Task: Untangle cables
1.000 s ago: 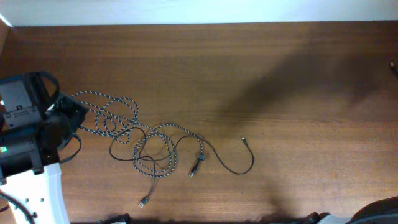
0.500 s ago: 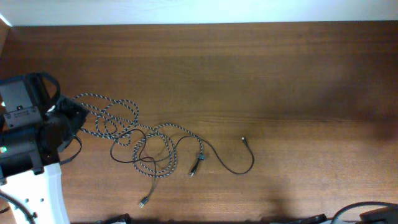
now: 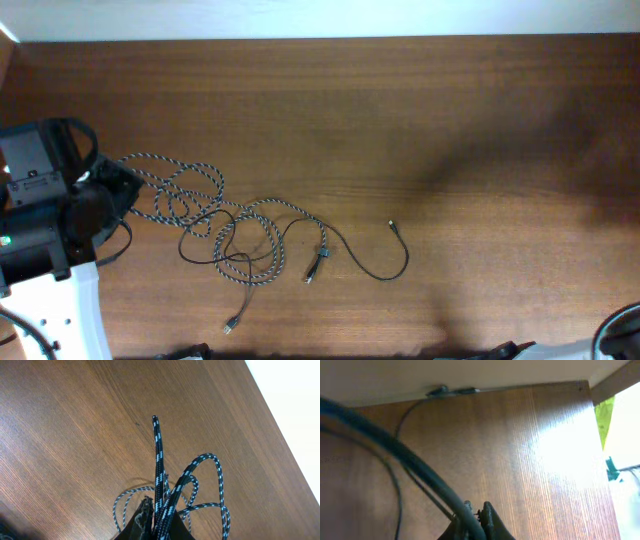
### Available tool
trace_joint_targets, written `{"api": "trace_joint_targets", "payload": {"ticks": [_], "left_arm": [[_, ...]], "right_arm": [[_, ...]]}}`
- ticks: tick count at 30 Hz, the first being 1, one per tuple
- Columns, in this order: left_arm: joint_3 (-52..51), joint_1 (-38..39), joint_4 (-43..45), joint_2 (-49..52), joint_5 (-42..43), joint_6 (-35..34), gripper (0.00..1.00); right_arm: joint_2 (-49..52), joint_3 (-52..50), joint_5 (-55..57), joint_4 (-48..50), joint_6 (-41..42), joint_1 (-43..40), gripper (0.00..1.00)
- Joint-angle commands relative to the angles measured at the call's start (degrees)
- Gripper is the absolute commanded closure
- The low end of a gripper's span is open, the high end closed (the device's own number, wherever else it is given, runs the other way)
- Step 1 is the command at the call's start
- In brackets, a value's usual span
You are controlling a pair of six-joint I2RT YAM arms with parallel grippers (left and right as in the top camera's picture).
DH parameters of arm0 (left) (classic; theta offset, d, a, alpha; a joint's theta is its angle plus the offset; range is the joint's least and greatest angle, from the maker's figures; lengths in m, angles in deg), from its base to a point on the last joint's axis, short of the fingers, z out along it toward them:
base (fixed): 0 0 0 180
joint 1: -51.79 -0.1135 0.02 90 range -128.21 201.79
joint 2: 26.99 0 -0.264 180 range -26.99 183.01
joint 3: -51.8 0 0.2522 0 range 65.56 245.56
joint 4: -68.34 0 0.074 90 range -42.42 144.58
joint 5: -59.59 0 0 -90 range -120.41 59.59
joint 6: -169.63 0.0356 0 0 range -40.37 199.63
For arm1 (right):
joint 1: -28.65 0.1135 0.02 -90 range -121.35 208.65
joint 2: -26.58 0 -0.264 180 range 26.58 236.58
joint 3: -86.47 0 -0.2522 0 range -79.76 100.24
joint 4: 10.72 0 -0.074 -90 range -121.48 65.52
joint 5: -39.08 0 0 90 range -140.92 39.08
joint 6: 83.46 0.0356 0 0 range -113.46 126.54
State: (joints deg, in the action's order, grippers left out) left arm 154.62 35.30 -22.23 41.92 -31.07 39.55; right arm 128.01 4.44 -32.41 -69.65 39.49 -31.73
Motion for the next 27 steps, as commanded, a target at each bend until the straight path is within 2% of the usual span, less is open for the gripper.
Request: {"api": "trace_joint_targets", "payload": {"ticks": [1,3,4,5,6,7,9,12,15,18,19,22,24,27], "left_arm": [[0.98,-0.17,-0.46,-0.13,-0.22,0.5,1.0],[0.98,-0.17,-1.14,-0.13,-0.22,0.5,1.0],[0.98,-0.17,-1.49,-0.13,-0.24,0.5,1.0],[0.98,-0.17,-1.55,-0.13,-0.22,0.5,1.0],[0.98,-0.17,-1.55,-0.13,-0.22,0.5,1.0],[0.98,-0.17,-1.55,-0.13,-0.22,0.5,1.0],[0.98,-0.17,-1.55,-0.13,-0.22,0.5,1.0],[0.98,-0.17,-1.73,-0.13,-0.2,0.48,1.0],[0.98,-0.17,-1.68,-0.11,-0.22,0.48,1.0],[0.98,-0.17,-1.88,-0.11,-0.2,0.48,1.0],[0.98,-0.17,-2.16,-0.11,-0.2,0.48,1.0],[0.98,-0.17,-2.14,-0.11,-0.22,0.48,1.0],[0.98,-0.17,-2.19,-0.11,-0.22,0.5,1.0],[0.98,-0.17,-2.14,-0.11,-0.22,0.48,1.0]], "right_arm": [[5.11,0.22,3.21,-0.55,-0.2,-0.07,0.91],[5.57,0.22,3.3,0.28,-3.28,-0.07,0.85],[5.55,0.24,3.26,1.92,-7.15,-0.07,0.72],[5.55,0.24,3.28,2.56,-10.34,-0.07,0.55],[5.31,0.24,3.41,2.51,-10.27,-0.07,0.21],[4.85,0.52,3.39,2.47,-10.27,-0.07,0.03],[3.04,2.91,2.51,1.62,-9.99,0.0,0.01],[-1.9,6.6,-6.19,1.44,-9.99,0.0,0.01],[-8.9,8.87,-8.22,1.73,-1.6,0.02,0.01],[-16.68,8.87,-19.93,6.56,0.61,0.04,0.01],[-20.65,8.87,-27.54,9.81,0.59,0.04,0.01],[-21.2,8.94,-47.41,14.6,1.75,0.9,0.01],[-21.2,8.94,-55.63,17.84,4.02,5.11,0.01],[-21.2,8.94,-56.04,17.94,3.96,16.57,0.01]]}}
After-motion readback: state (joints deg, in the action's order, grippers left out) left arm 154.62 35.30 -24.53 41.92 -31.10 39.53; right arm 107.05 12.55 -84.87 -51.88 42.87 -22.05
